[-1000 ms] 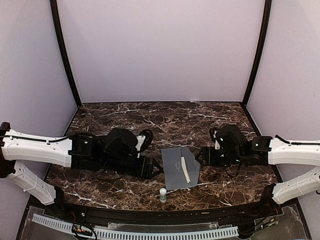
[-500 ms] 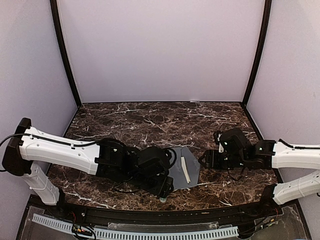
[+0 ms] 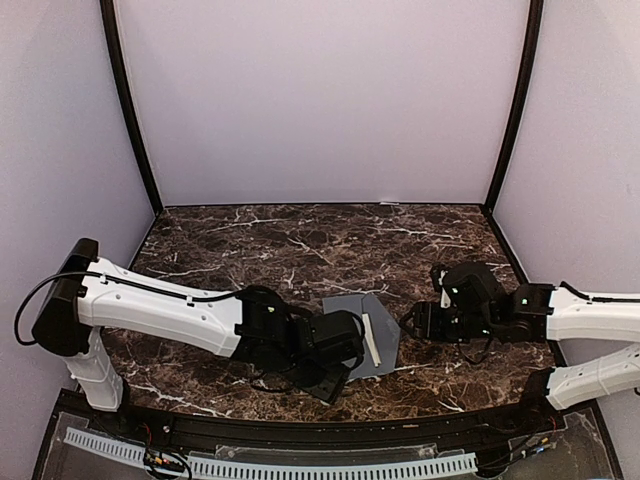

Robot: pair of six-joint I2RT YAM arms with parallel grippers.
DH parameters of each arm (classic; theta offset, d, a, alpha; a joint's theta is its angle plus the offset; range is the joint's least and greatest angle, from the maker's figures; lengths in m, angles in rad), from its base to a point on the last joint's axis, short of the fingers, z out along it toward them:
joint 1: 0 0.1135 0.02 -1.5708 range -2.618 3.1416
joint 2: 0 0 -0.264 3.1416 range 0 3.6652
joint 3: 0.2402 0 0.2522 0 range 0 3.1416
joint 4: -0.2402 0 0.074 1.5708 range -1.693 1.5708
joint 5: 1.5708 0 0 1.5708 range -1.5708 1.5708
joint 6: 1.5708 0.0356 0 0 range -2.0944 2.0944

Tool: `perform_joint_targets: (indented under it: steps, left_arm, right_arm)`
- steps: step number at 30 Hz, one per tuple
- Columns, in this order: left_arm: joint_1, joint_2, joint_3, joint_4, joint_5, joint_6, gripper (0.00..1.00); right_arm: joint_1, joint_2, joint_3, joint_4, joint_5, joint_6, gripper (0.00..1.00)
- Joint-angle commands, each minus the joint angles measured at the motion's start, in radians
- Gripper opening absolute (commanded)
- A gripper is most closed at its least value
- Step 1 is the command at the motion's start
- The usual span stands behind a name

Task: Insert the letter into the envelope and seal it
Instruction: Pick up the solid glue from the center of the board.

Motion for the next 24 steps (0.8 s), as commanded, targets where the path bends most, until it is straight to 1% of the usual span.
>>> perform_joint_targets:
  steps: [1,5,13,14,15,16,17,19,21,24]
  left_arm:
    - [-0.006,0.003,0.034,-0.090,-0.025,0.011,0.56]
    - [-0.008,0.002,0.036,-0.093,-0.021,0.008,0.46]
    - [-0.008,-0.006,-0.002,-0.034,-0.002,0.003,0.35]
    - [-0.008,-0.009,-0.013,-0.028,0.000,-0.002,0.30]
    - [-0.008,-0.017,-0.019,-0.014,0.000,-0.006,0.28]
    - [-0.008,-0.023,-0.031,-0.007,-0.002,-0.016,0.22]
    - [-0.008,-0.039,-0.048,0.010,-0.004,-0.021,0.19]
    - [-0.008,-0.076,-0.078,0.043,-0.016,-0.041,0.14]
    - [-0.008,-0.131,-0.115,0.083,-0.040,-0.067,0.11]
    - [-0.007,-0.263,-0.177,0.171,-0.090,-0.111,0.08]
  right_arm:
    - [0.009,0.007,-0.007,0.043,0.010,0.014,0.67]
    - [0.009,0.028,0.003,0.047,0.009,0.009,0.67]
    - [0.009,0.035,0.017,0.043,0.010,0.003,0.67]
    - [0.009,0.031,0.018,0.040,0.010,0.003,0.67]
    - [0.009,0.029,0.018,0.038,0.010,0.003,0.67]
    - [0.009,0.026,0.018,0.036,0.009,0.003,0.67]
    - [0.009,0.021,0.019,0.036,0.007,0.003,0.67]
    - [0.009,0.007,0.018,0.040,-0.003,0.003,0.67]
    - [0.009,-0.019,0.016,0.059,-0.028,0.001,0.67]
    - [0.009,-0.083,0.002,0.126,-0.095,0.006,0.68]
